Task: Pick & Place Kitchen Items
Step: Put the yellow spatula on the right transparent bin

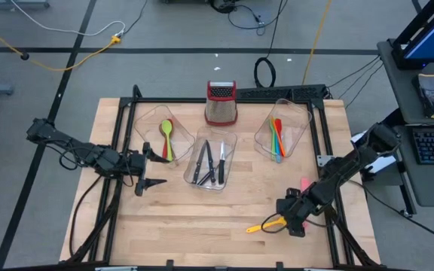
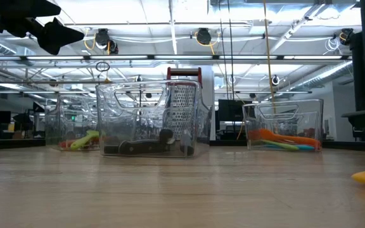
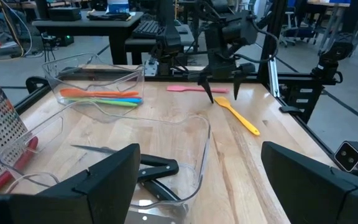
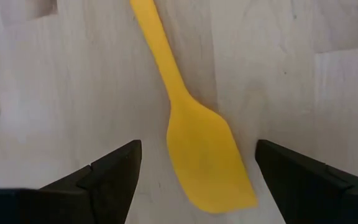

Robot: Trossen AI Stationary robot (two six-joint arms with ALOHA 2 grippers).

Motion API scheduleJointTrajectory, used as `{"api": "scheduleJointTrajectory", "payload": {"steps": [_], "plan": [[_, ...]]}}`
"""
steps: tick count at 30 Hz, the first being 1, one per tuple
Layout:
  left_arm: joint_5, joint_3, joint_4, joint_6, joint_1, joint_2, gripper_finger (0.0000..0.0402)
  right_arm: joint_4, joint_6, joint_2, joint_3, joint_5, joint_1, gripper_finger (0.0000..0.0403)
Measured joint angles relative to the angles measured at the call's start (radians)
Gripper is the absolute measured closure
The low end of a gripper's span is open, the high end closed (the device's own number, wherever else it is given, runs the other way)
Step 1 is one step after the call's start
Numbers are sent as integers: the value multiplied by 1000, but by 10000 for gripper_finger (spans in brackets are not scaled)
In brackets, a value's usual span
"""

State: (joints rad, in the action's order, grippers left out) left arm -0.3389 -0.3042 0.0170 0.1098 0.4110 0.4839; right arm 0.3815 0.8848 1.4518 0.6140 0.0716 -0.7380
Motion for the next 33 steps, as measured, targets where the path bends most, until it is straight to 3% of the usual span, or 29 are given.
{"api": "scheduleJointTrajectory", "payload": {"steps": [8,17,33], "plan": [[0,0,0,5,0,0,62,23,19,28,-2,-74,-39,90],[0,0,0,4,0,0,62,22,99,29,-3,-79,-44,90],[0,0,-29,28,0,0,62,40,76,32,-3,-163,-46,90]]}}
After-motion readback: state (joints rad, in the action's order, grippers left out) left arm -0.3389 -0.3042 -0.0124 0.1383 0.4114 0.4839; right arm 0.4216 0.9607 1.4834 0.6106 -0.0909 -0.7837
